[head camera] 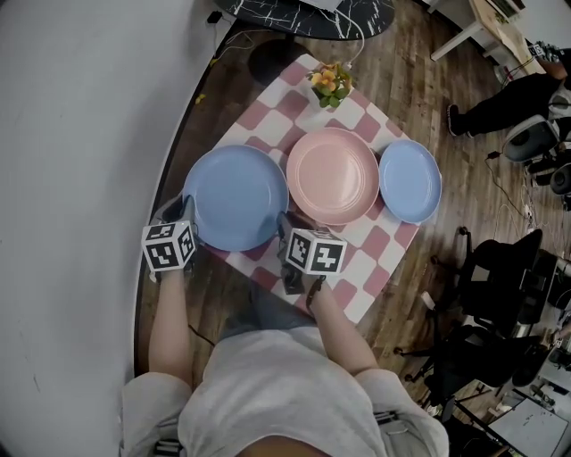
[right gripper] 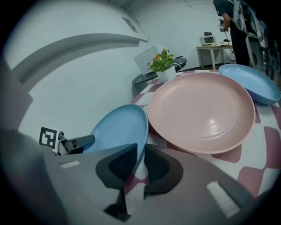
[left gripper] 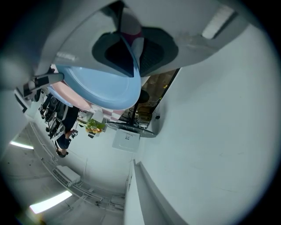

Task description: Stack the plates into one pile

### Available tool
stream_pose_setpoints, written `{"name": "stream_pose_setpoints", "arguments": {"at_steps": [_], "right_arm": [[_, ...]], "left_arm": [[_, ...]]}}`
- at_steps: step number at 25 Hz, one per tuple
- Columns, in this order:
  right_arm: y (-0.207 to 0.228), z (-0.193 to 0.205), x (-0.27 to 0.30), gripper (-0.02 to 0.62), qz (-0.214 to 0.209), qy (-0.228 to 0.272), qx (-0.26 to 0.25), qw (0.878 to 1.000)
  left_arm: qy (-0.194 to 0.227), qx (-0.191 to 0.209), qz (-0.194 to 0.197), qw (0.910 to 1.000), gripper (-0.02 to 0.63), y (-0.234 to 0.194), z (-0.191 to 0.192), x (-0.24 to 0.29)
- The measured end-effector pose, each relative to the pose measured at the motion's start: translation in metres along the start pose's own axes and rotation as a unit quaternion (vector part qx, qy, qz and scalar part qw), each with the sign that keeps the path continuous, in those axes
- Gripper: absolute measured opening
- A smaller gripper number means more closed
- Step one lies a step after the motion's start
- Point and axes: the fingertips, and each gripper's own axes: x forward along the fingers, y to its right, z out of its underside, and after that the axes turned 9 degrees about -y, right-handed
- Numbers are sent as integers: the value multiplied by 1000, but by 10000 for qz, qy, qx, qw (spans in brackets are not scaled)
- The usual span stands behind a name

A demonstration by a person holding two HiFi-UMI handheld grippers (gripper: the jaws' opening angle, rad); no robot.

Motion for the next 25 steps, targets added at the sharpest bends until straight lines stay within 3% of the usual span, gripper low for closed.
{"name": "stream_pose_setpoints", "arguments": {"at_steps": [4,10,17,25], "right_arm": [[-7,-2,-10,54,-37,137,-138,9998],[-17,-24,-44,52,-56,688,-223,9974],[-5,-40,-84,40,66,1310,51,9913],[35,-63,-114,31,430,1743,466,9827]], "left_arm": [[239,-87,9,9997,37,2,-9,-14],[763,106,148,9969,37,20,-41,-41],[1171,215,410,9920,37,55,-65,-57],[1309,446,830,9869,37,107,-98,-41]]}}
